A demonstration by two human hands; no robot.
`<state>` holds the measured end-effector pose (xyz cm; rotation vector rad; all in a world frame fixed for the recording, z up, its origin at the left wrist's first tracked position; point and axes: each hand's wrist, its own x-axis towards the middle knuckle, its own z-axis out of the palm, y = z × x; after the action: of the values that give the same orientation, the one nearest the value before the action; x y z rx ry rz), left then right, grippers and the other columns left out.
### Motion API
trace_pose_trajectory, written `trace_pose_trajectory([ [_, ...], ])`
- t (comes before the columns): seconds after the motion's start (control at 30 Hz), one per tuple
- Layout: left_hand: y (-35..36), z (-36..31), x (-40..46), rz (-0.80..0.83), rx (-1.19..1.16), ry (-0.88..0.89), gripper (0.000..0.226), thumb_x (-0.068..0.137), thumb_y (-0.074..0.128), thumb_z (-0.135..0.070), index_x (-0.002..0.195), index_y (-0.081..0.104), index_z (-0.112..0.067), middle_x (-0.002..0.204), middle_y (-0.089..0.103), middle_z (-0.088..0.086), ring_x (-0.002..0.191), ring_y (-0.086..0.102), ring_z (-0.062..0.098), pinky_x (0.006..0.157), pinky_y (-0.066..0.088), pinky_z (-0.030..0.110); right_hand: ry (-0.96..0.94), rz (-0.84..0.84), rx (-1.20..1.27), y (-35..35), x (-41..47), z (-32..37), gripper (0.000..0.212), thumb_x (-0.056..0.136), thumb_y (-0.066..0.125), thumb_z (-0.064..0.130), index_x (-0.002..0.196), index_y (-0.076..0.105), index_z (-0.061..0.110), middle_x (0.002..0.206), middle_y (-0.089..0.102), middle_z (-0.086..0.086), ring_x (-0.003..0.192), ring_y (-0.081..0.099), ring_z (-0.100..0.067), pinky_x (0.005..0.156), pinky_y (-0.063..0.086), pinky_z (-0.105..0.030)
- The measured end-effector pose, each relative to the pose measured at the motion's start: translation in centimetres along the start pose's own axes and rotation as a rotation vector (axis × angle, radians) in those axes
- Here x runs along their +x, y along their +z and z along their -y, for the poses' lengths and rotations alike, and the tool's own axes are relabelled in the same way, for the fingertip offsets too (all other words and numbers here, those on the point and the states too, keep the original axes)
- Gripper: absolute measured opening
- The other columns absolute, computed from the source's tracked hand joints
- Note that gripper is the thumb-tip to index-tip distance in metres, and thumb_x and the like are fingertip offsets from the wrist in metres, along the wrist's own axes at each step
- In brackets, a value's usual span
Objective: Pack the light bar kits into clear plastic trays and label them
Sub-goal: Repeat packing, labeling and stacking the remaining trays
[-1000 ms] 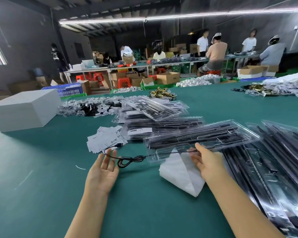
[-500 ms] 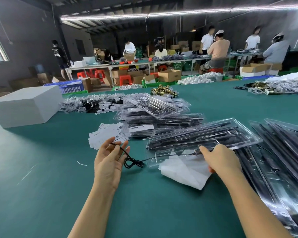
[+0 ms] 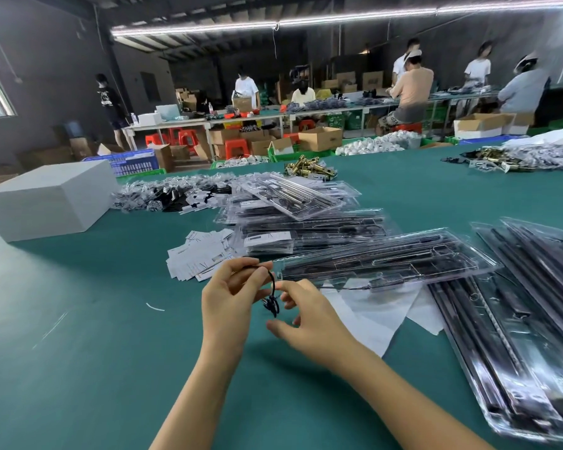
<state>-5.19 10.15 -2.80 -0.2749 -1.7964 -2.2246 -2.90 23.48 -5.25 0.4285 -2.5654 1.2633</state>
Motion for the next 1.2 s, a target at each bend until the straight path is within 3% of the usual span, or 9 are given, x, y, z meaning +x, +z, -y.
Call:
trace_pose_trajectory([
  [0.07,-0.1,-0.1,0.0,-0.007,-0.037,-0.028,0.010,0.086,0.067,-0.003,0.096,0.063,-0.003,0.088,0.075,0.010,0.085,0.072,0.026,0.070,0.057,0.025,0.027,-0.040,0.003,0.3,0.1,-0.2,0.045,0.083,0.070,0.033,0.124,0.054,0.025,0.095,0.044,0.006,0.083,0.047,-0.002,0.071,0.037,-0.015],
  [0.2,-0.3,-0.1,0.1,0.020,-0.037,-0.023,0.011,0.091,0.062,-0.008,0.102,0.065,-0.011,0.087,0.075,0.012,0.085,0.072,0.026,0.072,0.059,0.028,0.096,-0.139,0.139,0.2,0.3,0.0,0.012,0.090,0.064,0.023,0.101,0.064,0.018,0.080,0.063,-0.002,0.071,0.059,-0.014,0.067,0.049,-0.028],
  [0.37,-1.1,1.1,-0.1,-0.060,0.348,0.192,0.034,0.094,0.045,-0.002,0.093,0.053,-0.035,0.078,0.073,-0.004,0.071,0.070,0.017,0.070,0.055,0.032,0.216,-0.210,0.437,-0.6,0.5,0.2,0.008,0.094,0.058,0.014,0.089,0.065,0.013,0.072,0.067,-0.001,0.067,0.067,-0.013,0.063,0.057,-0.026],
  [0.53,-1.5,1.6,-0.3,0.200,0.625,0.211,0.021,0.066,0.049,-0.014,0.075,0.063,-0.026,0.079,0.067,-0.015,0.080,0.062,0.008,0.069,0.043,0.018,0.265,-0.282,0.627,-0.9,0.6,0.5,0.013,0.093,0.058,0.011,0.081,0.063,0.013,0.065,0.063,0.008,0.063,0.067,-0.015,0.059,0.054,-0.025],
  [0.67,-1.0,1.7,-0.4,0.368,0.748,0.277,0.010,0.069,0.058,-0.022,0.076,0.066,-0.024,0.069,0.063,-0.011,0.069,0.056,0.007,0.063,0.042,0.018,0.093,-0.325,0.350,-0.5,0.4,1.3,0.008,0.091,0.061,0.017,0.083,0.064,0.017,0.075,0.064,0.006,0.069,0.060,-0.008,0.067,0.051,-0.025],
  [0.77,-0.8,1.9,-0.4,0.321,0.689,0.192,0.030,0.075,0.063,-0.004,0.063,0.063,-0.032,0.062,0.066,-0.013,0.057,0.057,-0.002,0.055,0.042,0.012,-0.154,-0.304,-0.016,0.1,-0.2,1.8,0.013,0.089,0.064,0.016,0.101,0.068,0.012,0.090,0.058,0.001,0.079,0.053,-0.007,0.074,0.043,-0.015],
  [0.87,-1.3,2.1,0.0,0.299,0.663,0.037,0.042,0.074,0.058,0.010,0.064,0.066,-0.030,0.064,0.069,-0.013,0.060,0.058,-0.005,0.058,0.043,0.013,-0.286,-0.251,-0.195,0.8,-0.6,1.9,0.025,0.089,0.058,0.006,0.114,0.065,0.008,0.099,0.058,-0.004,0.087,0.055,-0.015,0.080,0.046,-0.022],
  [1.03,-1.1,2.2,0.3,0.207,0.505,-0.080,0.015,0.079,0.068,0.000,0.073,0.070,-0.014,0.068,0.070,0.002,0.065,0.064,0.014,0.065,0.051,0.028,-0.287,-0.357,-0.264,1.1,-0.7,1.3,0.026,0.094,0.051,0.006,0.116,0.064,0.007,0.106,0.065,-0.005,0.092,0.060,-0.025,0.081,0.051,-0.035],
  [1.2,-0.9,1.7,0.0,0.310,0.106,-0.194,0.014,0.080,0.074,-0.006,0.093,0.071,-0.007,0.091,0.074,0.012,0.088,0.072,0.022,0.073,0.055,0.022,-0.197,-0.406,-0.171,0.8,-0.3,1.0,0.027,0.095,0.051,0.011,0.118,0.065,0.005,0.114,0.066,-0.006,0.104,0.062,-0.020,0.092,0.046,-0.023],
])
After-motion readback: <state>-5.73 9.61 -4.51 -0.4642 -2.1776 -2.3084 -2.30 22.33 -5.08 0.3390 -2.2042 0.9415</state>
